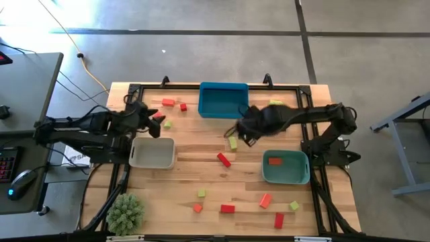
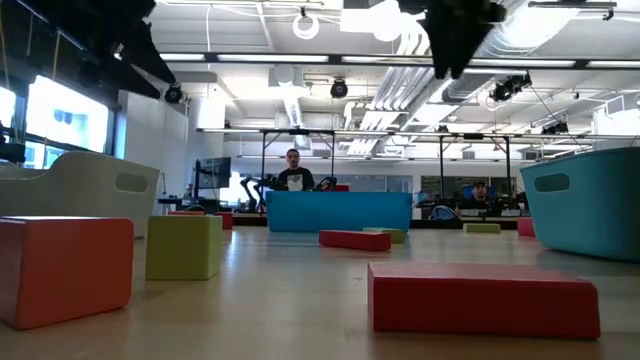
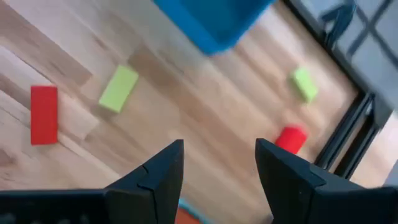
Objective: Sort & place blocks by color
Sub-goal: Put the top left green block into the white bin
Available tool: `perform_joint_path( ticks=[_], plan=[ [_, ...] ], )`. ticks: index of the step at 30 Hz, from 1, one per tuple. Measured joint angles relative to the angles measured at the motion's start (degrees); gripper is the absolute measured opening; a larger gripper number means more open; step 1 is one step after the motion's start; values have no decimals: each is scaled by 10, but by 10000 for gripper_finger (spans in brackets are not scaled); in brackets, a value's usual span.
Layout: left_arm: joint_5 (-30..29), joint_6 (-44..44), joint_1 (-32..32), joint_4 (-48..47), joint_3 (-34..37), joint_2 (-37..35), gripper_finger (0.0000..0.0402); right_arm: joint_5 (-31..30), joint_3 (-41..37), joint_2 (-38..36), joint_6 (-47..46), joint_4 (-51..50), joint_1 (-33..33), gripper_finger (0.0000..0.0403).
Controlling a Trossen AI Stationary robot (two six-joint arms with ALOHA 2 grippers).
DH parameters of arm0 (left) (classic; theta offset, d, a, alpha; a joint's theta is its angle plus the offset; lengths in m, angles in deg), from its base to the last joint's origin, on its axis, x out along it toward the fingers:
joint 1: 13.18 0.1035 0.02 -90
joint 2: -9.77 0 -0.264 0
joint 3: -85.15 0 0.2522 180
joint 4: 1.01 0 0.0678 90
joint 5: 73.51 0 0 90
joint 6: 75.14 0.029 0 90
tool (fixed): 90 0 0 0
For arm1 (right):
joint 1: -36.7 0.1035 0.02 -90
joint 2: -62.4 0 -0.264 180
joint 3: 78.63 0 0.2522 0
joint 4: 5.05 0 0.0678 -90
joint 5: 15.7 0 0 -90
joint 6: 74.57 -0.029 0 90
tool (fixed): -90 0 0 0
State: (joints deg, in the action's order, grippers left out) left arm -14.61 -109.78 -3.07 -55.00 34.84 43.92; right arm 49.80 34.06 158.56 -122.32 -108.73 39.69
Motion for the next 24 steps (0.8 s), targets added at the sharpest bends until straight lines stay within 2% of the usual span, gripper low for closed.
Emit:
perform_joint_path(
  ticks=[4, 12, 15, 20, 24],
  plan=[
    [94, 23, 56, -26, -17, 41, 239, -1, 37, 0, 99, 2, -41, 186],
    [207, 67, 153, -69, -55, 121, 239, 9, 69, 0, 250, 15, -106, 186],
    [236, 83, 184, -84, -69, 158, 239, 10, 69, 0, 281, 20, -122, 186],
    [251, 86, 230, -129, -96, 228, 239, 10, 69, 0, 313, 30, -141, 186],
    [262, 136, 251, -134, -110, 279, 239, 11, 69, 0, 339, 35, -151, 186]
  ],
)
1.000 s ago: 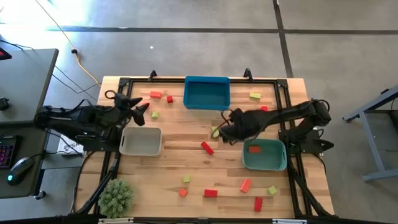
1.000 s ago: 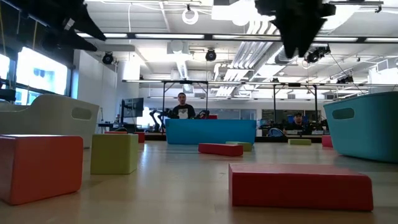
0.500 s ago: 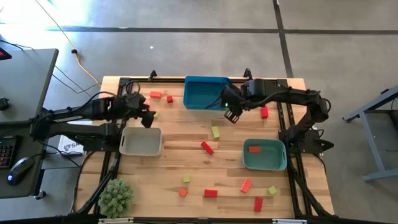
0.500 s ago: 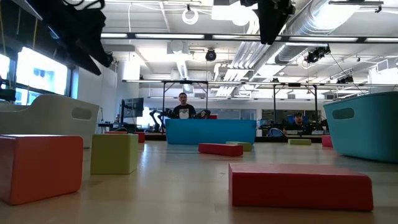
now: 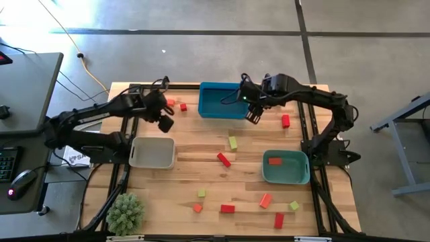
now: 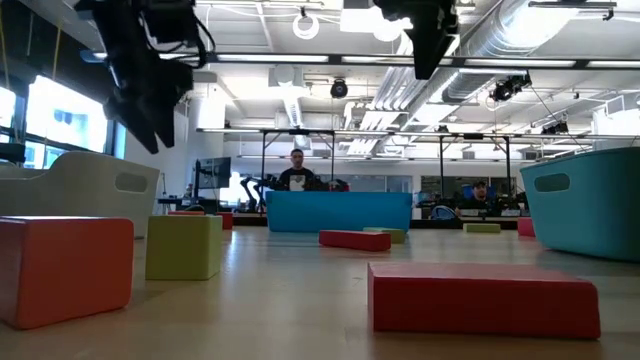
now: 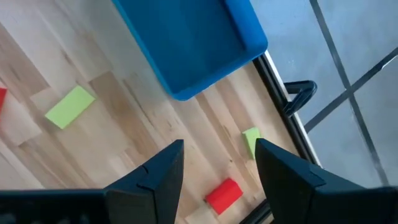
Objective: Sort & place blocks by color
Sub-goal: Put the top left green block into the white bin
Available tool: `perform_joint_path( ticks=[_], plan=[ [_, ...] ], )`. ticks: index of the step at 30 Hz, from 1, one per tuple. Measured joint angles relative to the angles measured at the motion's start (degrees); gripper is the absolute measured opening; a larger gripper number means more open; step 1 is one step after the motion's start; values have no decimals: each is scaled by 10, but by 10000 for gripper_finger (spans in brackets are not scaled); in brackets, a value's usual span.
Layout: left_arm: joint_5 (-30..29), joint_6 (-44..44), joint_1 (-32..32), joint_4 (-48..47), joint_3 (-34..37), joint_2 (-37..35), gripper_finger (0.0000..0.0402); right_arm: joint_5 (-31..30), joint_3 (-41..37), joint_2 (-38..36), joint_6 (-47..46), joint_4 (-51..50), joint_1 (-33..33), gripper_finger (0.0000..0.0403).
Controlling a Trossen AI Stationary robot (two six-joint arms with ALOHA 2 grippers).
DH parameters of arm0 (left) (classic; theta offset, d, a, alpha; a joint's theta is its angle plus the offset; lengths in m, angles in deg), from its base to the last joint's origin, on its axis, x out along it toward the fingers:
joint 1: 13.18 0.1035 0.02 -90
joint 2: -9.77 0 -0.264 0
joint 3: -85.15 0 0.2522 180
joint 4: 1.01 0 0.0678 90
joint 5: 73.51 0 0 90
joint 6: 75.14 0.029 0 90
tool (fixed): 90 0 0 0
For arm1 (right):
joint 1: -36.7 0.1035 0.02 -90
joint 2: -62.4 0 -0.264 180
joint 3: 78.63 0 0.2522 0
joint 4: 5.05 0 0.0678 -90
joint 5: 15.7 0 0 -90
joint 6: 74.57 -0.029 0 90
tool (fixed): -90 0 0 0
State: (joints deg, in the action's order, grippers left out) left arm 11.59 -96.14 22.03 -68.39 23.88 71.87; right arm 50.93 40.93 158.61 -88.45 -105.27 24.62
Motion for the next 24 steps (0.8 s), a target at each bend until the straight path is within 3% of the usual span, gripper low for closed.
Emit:
perform_joint_path(
  ticks=[6, 19, 24],
  plan=[
    [1, 62, 21, -3, -31, 77, 239, 39, 0, 0, 24, 13, -15, 186],
    [-12, 225, 38, -66, -71, 240, 239, 48, 0, 0, 36, 24, -18, 186],
    [-50, 277, 38, -66, -71, 284, 239, 48, 0, 0, 19, 32, -18, 186]
  ],
)
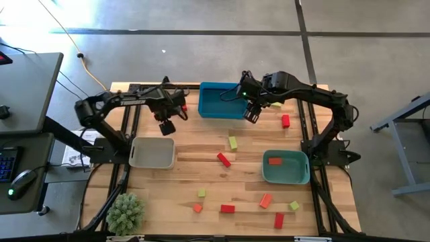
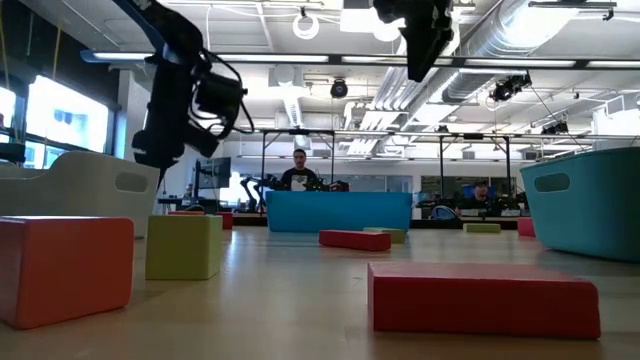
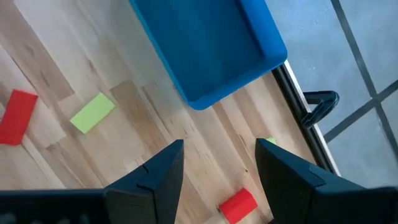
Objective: Sort & place blocks by color
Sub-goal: Put the top left green block into the white bin
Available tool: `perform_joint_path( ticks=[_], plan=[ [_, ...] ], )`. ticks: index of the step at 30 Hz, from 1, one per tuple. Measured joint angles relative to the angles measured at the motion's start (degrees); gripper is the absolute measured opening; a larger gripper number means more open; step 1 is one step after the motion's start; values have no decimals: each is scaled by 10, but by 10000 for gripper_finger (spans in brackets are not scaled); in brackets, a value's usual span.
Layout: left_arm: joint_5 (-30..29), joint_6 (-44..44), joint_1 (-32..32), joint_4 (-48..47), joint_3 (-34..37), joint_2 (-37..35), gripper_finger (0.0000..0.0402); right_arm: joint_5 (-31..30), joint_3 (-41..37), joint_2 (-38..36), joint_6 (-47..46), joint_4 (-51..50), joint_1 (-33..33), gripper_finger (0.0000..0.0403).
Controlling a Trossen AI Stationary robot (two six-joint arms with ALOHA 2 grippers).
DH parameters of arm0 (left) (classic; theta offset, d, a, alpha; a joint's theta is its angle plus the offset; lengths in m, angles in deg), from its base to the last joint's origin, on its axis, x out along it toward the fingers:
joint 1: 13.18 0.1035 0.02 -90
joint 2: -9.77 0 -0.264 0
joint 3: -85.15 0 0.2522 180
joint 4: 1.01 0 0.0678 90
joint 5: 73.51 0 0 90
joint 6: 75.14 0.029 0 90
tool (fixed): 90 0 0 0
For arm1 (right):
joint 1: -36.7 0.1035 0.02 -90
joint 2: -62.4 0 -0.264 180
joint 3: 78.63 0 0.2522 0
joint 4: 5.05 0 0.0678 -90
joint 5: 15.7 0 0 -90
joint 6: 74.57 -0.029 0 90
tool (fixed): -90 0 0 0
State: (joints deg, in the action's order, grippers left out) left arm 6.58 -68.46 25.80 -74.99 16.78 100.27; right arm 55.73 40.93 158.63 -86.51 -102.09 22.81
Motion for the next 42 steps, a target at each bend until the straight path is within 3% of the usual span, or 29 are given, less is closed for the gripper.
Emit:
perform_joint_path(
  ticks=[15, 42],
  plan=[
    [-27, 151, 0, 13, 0, 34, 239, 1, 0, 0, -37, 4, 0, 186],
    [-27, 304, 0, 30, 0, 35, 239, -4, 0, 0, -18, 59, 0, 186]
  ],
)
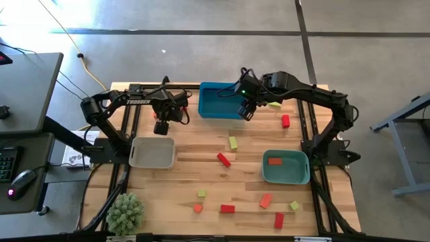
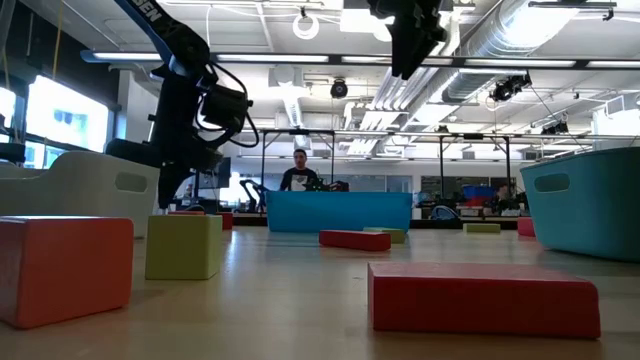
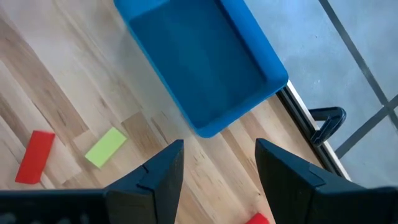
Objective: Sort & place blocks by color
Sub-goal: Put the top left green block into the white bin
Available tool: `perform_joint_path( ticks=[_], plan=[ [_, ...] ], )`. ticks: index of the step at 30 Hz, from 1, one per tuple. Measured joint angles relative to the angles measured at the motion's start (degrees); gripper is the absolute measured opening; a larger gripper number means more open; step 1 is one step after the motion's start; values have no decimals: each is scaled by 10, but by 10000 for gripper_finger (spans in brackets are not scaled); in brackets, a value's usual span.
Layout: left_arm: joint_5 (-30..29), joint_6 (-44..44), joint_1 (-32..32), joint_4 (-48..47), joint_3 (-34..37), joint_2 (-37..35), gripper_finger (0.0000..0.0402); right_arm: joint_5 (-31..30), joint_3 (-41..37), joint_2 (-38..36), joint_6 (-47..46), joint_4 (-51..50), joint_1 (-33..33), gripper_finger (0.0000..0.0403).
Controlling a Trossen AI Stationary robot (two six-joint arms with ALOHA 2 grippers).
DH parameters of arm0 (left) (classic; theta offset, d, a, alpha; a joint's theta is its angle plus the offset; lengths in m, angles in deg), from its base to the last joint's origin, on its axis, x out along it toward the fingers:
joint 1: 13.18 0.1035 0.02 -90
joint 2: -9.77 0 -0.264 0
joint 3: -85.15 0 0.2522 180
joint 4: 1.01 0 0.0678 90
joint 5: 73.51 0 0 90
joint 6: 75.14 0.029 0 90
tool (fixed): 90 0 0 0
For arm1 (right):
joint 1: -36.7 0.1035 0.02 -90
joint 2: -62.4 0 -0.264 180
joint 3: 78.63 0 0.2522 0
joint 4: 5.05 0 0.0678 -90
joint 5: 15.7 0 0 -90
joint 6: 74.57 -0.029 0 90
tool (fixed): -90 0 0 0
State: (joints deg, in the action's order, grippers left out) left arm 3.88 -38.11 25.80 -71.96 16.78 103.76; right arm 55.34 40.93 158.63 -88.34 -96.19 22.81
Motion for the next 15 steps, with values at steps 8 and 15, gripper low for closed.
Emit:
perform_joint_path(
  ticks=[8, 15],
  plan=[
    [0, -13, -9, 0, 0, 0, 239, 0, 0, 0, 21, 16, 0, 186],
    [4, -16, -29, 15, 0, 6, 239, 0, 0, 0, 33, 25, 0, 186]
  ],
)
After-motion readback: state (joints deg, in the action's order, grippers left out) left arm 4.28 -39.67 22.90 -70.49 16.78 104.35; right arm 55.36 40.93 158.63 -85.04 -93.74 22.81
